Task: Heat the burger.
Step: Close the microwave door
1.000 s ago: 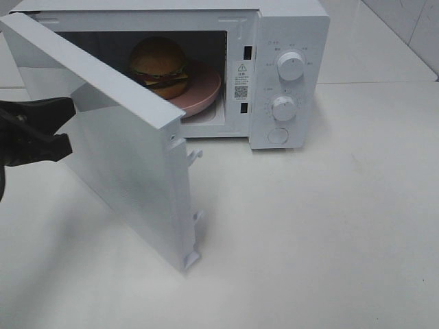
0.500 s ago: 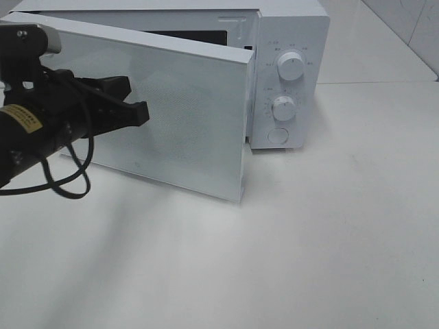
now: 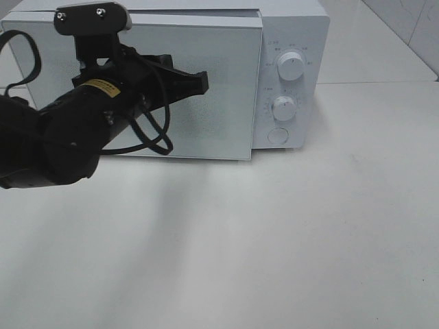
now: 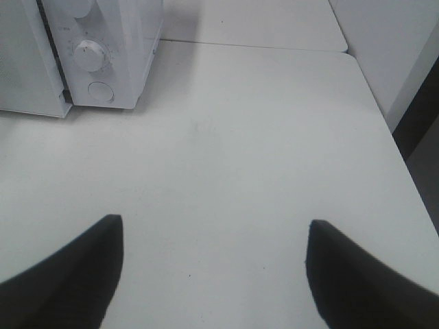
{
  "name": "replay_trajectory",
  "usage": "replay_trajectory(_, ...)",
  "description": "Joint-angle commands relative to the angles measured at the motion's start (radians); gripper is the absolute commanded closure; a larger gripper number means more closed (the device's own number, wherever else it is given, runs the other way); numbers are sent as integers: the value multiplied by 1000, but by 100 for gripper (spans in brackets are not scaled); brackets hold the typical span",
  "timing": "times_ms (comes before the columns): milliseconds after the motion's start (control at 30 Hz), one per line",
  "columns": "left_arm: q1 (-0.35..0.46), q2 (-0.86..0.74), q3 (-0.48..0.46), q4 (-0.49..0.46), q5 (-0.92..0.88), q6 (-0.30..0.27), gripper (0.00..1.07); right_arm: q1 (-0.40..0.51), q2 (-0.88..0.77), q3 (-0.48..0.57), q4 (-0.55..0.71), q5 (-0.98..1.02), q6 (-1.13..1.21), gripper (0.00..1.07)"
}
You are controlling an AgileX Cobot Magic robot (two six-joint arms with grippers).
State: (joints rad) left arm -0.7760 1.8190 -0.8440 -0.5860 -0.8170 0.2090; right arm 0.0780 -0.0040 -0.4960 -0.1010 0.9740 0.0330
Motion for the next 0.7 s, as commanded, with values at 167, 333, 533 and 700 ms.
replay_trajectory(167,-21,85,-146,-89,17,58,107,-4,-25,2,2,-15,1,37)
replay_trajectory(333,-21,125,-224,-148,50,81,107,-4,-25,2,2,-15,1,37)
replay_trajectory(533,-20,174,-292,-147,66,147,107,-4,-25,2,2,-15,1,37)
replay_trajectory(700,6,198,-335,-162,75,163,107,-4,-25,2,2,-15,1,37)
